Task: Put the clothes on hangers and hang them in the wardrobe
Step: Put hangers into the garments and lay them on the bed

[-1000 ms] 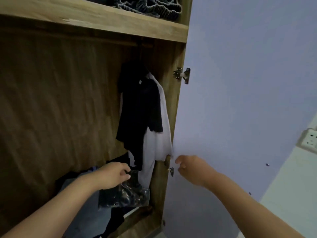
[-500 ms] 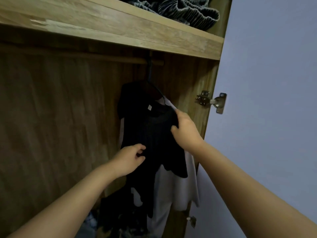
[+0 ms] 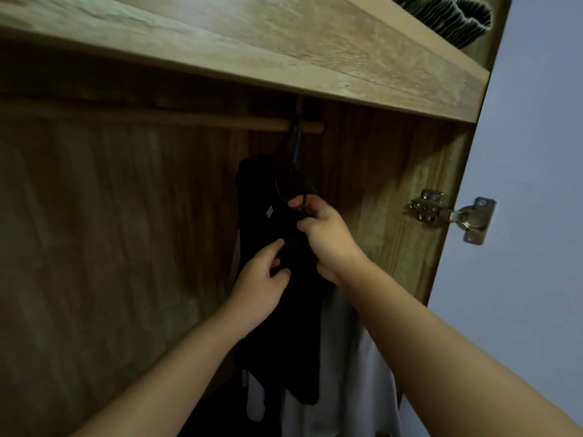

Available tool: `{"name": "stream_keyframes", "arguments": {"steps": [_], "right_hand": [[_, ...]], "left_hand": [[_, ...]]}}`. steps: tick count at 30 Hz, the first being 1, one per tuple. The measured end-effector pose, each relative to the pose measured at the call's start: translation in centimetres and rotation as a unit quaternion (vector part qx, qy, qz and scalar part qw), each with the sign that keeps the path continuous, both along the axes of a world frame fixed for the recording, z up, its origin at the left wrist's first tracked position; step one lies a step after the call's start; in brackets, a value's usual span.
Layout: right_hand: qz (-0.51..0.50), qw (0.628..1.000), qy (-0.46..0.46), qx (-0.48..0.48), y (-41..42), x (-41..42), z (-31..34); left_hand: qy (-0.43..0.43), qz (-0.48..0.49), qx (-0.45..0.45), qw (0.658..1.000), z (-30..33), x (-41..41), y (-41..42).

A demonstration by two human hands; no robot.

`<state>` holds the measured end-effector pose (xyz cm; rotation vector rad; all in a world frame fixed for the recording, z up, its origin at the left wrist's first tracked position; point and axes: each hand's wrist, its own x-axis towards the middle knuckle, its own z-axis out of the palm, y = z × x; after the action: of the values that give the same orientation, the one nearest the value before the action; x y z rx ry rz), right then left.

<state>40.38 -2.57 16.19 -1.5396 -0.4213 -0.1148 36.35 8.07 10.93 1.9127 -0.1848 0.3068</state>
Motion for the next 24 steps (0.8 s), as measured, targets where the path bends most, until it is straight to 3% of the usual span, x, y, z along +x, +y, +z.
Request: {"name": "stream_keyframes", "arguments": {"steps": [5, 10, 16, 24], "right_hand": [[0.073, 0.993, 0.013, 0.091, -1.5, -1.6, 1.7], [0.132, 0.985, 0.058, 0.09, -5.9, -4.6, 1.0], [0.133, 0.986, 0.093, 0.026, -13.4, -10.1, -1.2], [0.116, 0.984, 0.119, -0.068, -24.9, -20.1, -3.9]], "left_hand": [[-0.061, 0.015, -0.012, 0.998, 2.3, -1.8, 0.5], [-0.104, 0.047, 0.029, 0.993, 2.5, -3.1, -0.3], [-0.212, 0.167, 0.117, 0.956, 2.5, -5.0, -3.2], [-0.171, 0.156, 0.292, 0.928, -0.8, -8.6, -10.2]]}}
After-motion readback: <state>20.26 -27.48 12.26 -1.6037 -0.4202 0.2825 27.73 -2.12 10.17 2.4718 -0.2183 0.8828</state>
